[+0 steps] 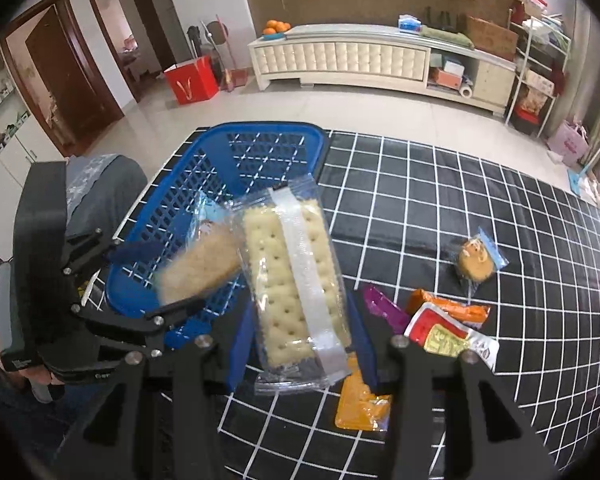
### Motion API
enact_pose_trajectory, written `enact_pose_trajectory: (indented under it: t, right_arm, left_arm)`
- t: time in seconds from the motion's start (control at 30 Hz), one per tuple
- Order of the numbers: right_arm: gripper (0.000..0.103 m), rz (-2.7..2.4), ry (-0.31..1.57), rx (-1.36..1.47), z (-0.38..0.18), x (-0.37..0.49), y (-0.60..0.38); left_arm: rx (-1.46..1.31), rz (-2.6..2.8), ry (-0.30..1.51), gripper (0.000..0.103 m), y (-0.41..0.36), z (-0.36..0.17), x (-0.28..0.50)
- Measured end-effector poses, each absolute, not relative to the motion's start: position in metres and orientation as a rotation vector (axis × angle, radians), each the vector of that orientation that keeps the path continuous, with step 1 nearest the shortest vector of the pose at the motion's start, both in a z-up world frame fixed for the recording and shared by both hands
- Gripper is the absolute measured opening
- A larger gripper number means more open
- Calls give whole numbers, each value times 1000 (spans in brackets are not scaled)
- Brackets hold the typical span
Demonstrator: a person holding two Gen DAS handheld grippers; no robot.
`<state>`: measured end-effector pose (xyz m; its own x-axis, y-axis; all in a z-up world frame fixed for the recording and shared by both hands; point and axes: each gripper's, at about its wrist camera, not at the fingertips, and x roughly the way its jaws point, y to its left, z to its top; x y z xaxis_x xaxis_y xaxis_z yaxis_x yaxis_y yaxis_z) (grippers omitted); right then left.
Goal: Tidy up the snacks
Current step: 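Carry both cracker packets over the blue basket with both tools, then open the left tool to drop the green-ended cracker packet into the basket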
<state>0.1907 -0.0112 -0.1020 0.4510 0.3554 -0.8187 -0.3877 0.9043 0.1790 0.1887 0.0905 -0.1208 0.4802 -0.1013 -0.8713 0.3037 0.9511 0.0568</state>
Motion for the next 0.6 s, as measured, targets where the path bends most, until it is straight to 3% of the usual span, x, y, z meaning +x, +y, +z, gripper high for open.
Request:
enact_pose_trajectory:
  t: [0.6]
  right_arm:
    - [50, 583, 974, -99, -77, 186, 35]
  left_arm:
    - [51, -103, 949, 73, 145, -59, 145]
